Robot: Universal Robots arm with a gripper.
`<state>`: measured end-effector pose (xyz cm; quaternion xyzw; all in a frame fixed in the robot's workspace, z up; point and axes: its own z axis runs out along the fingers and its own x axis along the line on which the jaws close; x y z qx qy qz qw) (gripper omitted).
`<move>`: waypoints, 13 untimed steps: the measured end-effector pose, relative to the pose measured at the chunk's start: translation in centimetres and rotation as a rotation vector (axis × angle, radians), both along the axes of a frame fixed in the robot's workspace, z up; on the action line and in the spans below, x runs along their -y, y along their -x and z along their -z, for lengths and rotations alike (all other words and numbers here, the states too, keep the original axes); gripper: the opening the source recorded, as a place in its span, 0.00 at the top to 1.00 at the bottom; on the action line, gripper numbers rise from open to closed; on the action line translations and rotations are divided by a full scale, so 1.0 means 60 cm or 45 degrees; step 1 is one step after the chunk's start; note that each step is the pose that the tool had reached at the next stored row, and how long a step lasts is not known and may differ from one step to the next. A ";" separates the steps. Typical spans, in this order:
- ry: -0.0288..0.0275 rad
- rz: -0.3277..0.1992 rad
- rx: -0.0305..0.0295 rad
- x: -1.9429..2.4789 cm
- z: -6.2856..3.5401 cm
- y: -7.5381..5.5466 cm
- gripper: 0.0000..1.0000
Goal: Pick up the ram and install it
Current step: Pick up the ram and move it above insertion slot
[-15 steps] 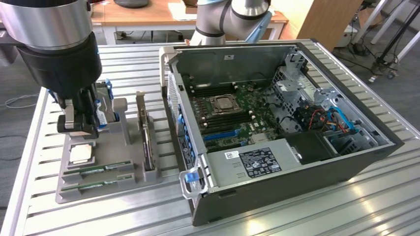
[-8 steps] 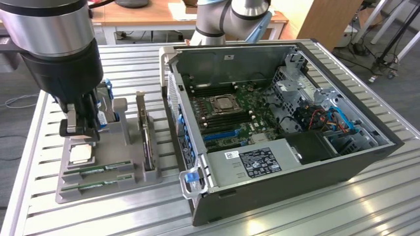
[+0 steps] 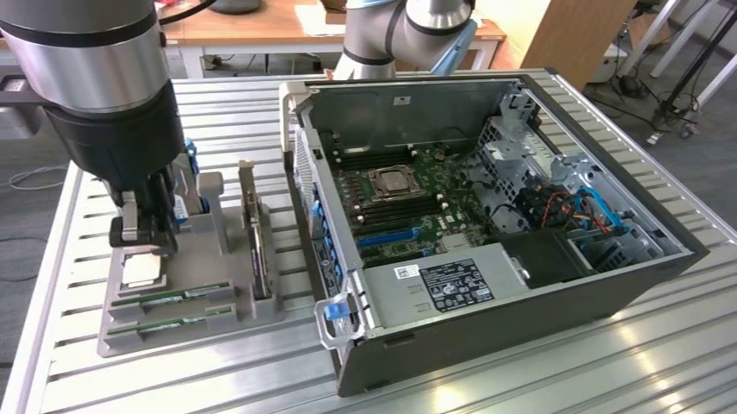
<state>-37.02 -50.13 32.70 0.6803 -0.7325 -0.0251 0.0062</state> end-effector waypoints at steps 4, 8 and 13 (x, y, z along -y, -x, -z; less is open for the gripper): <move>0.0001 0.000 -0.0002 0.0000 0.003 0.000 0.70; 0.0001 0.000 0.0000 0.0056 0.003 0.000 0.70; 0.0000 0.000 0.0000 0.0143 0.003 0.000 0.70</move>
